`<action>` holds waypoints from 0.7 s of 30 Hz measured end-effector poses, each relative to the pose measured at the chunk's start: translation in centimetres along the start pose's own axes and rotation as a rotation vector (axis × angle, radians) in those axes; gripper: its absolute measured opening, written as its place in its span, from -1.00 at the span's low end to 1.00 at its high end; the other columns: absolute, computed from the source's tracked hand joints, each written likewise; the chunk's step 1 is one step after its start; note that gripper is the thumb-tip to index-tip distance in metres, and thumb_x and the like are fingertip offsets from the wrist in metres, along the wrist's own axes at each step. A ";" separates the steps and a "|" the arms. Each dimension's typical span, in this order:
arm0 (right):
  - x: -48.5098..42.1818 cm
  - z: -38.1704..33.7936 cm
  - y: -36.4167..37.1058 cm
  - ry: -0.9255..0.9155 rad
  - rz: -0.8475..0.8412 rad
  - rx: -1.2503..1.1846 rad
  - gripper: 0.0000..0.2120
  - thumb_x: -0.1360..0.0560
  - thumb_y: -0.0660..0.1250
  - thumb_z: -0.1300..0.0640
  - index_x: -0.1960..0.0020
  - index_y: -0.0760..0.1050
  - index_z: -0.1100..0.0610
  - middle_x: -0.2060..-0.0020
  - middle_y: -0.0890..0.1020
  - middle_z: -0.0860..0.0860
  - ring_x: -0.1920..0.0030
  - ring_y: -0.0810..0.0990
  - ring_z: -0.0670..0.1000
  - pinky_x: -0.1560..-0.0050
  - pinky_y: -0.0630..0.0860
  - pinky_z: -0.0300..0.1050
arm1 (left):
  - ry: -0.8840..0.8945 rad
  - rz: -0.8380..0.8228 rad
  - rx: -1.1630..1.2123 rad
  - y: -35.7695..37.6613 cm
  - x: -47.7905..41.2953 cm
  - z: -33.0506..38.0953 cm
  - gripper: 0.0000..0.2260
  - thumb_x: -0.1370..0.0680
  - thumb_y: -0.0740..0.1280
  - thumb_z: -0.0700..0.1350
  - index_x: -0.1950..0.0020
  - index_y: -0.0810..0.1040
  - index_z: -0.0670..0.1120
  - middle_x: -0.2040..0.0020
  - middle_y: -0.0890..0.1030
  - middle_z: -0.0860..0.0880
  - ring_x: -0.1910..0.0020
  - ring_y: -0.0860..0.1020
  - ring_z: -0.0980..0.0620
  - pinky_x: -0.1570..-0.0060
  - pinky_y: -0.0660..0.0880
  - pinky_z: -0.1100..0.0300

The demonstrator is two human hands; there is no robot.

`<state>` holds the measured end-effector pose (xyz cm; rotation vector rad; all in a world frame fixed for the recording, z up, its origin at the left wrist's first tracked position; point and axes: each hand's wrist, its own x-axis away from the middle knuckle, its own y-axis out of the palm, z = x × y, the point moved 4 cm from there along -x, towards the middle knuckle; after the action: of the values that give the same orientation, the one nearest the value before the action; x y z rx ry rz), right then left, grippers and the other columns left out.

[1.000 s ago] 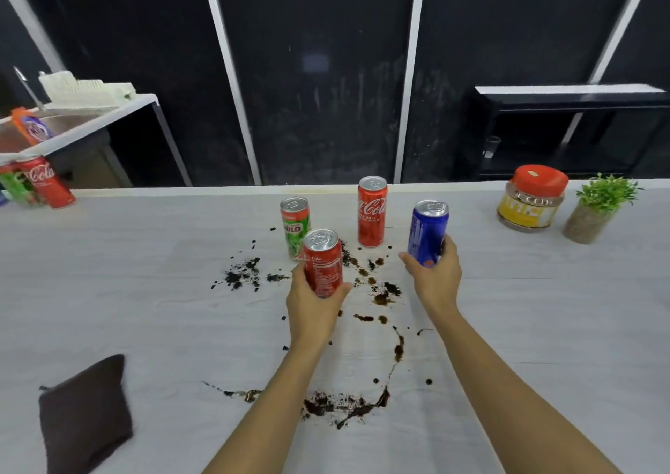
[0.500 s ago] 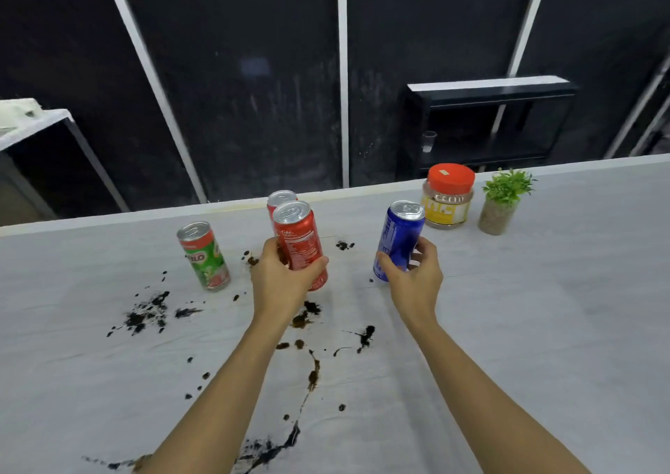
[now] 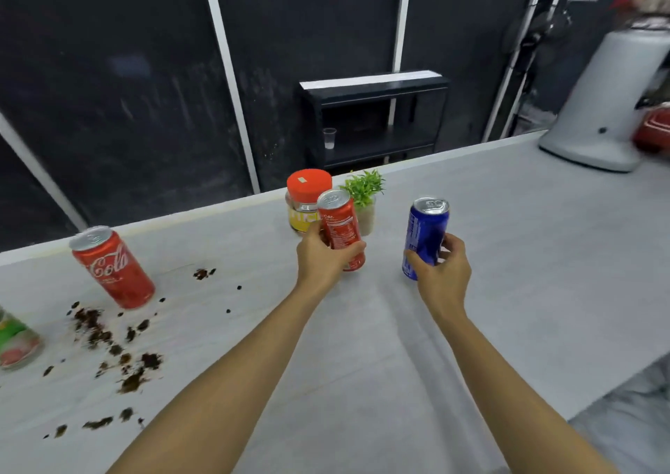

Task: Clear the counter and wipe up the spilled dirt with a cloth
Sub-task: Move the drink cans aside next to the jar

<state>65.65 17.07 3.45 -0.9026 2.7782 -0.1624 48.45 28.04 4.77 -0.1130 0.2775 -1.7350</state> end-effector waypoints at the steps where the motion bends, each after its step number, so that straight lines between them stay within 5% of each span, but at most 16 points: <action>1: -0.6 0.3 -0.4 0.011 0.008 -0.003 -0.45 -0.36 0.49 0.20 -0.28 0.36 0.16 -0.09 0.53 -0.02 0.07 0.52 -0.15 0.17 0.42 -0.39 | 0.002 -0.019 -0.002 1.3 -0.4 0.2 -0.36 -0.32 0.59 -0.07 -0.33 0.42 -0.07 -0.24 0.57 -0.02 -0.08 0.53 0.09 -0.04 0.42 0.22; 16: -1.0 2.6 -1.6 0.074 -0.003 -0.091 -0.36 -0.37 0.50 0.25 -0.38 0.32 0.15 -0.24 0.47 0.01 -0.15 0.47 -0.08 0.15 0.44 -0.52 | -0.016 -0.162 -0.074 7.4 -1.3 -0.4 -0.25 -0.33 0.58 -0.13 -0.43 0.30 -0.10 -0.35 0.49 -0.07 -0.29 0.48 -0.04 -0.09 0.43 0.23; 19: 1.1 3.1 -2.1 0.112 0.041 -0.062 -0.29 -0.38 0.51 0.18 -0.43 0.26 0.11 -0.35 0.41 0.00 -0.31 0.40 -0.01 -0.23 0.44 -0.17 | -0.059 -0.107 -0.067 5.8 0.2 -1.7 -0.29 -0.38 0.55 -0.16 -0.44 0.29 -0.13 -0.38 0.44 -0.09 -0.34 0.43 -0.04 -0.27 0.40 0.16; 21: 3.2 3.2 -1.9 0.101 0.060 -0.053 -0.38 -0.41 0.48 0.19 -0.38 0.30 0.07 -0.28 0.45 -0.01 -0.26 0.43 0.01 -0.23 0.44 -0.09 | -0.094 -0.018 -0.023 3.6 1.5 -2.7 -0.40 -0.42 0.51 -0.19 -0.40 0.35 -0.13 -0.35 0.47 -0.09 -0.29 0.46 -0.01 -0.27 0.40 0.18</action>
<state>65.00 13.56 0.12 -0.8442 2.9123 -0.1279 50.99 26.29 1.16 -0.2133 0.2280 -1.7389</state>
